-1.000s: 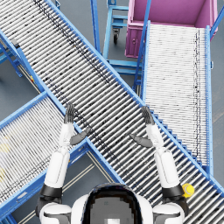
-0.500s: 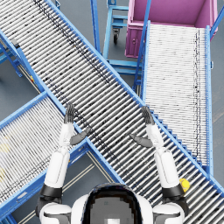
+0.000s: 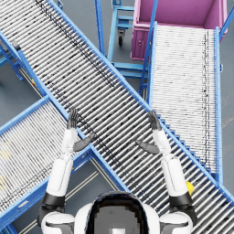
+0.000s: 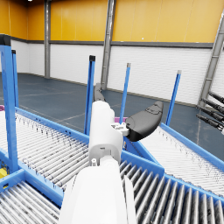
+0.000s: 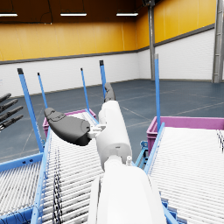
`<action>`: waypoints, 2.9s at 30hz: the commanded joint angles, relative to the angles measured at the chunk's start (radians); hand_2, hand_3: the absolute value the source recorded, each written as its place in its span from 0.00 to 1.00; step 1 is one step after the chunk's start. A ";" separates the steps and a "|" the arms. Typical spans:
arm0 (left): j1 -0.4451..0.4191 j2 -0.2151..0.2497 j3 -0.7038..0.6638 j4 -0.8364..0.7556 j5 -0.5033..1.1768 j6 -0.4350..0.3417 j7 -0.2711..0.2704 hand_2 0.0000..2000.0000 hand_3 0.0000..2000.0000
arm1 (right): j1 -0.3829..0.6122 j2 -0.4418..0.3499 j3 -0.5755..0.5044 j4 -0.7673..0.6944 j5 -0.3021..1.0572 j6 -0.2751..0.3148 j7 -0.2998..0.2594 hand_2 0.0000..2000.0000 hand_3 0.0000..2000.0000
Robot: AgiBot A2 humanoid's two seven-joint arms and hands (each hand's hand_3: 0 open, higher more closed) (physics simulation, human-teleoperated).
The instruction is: Pick up the oil and place it on the left assembly line, put the cola on the right, and keep Sprite still
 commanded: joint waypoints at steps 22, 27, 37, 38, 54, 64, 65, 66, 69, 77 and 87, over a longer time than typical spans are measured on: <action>0.021 0.020 -0.048 -0.008 0.000 -0.064 -0.064 0.00 0.00 | 0.042 -0.030 0.010 -0.013 0.000 -0.048 0.049 0.00 0.00; 0.091 0.048 -0.166 0.016 0.000 -0.094 -0.094 0.00 0.00 | 0.095 -0.069 -0.047 0.005 0.000 -0.090 0.091 0.00 0.00; 0.105 0.066 -0.258 -0.037 0.311 -0.101 -0.100 0.00 0.00 | 0.130 -0.104 -0.117 0.050 0.209 -0.099 0.101 0.00 0.00; 0.097 0.068 -0.266 -0.058 0.343 -0.101 -0.100 0.00 0.00 | 0.130 -0.106 -0.117 0.062 0.232 -0.100 0.101 0.00 0.00; 0.101 0.080 -0.385 -0.075 0.423 -0.101 -0.101 0.00 0.00 | 0.176 -0.139 -0.238 0.077 0.289 -0.100 0.101 0.00 0.00; 0.092 0.089 -0.369 -0.084 0.423 -0.101 -0.101 0.00 0.00 | 0.157 -0.151 -0.261 0.093 0.290 -0.100 0.101 0.00 0.00; 0.092 0.090 -0.367 -0.085 0.424 -0.101 -0.101 0.00 0.00 | 0.157 -0.152 -0.262 0.093 0.290 -0.100 0.101 0.00 0.00; 0.101 0.088 -0.375 -0.093 0.424 -0.101 -0.101 0.00 0.00 | 0.151 -0.153 -0.257 0.104 0.290 -0.100 0.101 0.00 0.00; 0.092 0.092 -0.373 -0.092 0.424 -0.101 -0.101 0.00 0.00 | 0.148 -0.156 -0.271 0.101 0.290 -0.100 0.101 0.00 0.00; 0.079 0.100 -0.372 -0.114 0.423 -0.101 -0.101 0.00 0.00 | 0.142 -0.164 -0.267 0.101 0.290 -0.100 0.101 0.00 0.00; 0.068 0.109 -0.371 -0.119 0.423 -0.101 -0.101 0.00 0.00 | 0.140 -0.173 -0.262 0.108 0.290 -0.100 0.101 0.00 0.00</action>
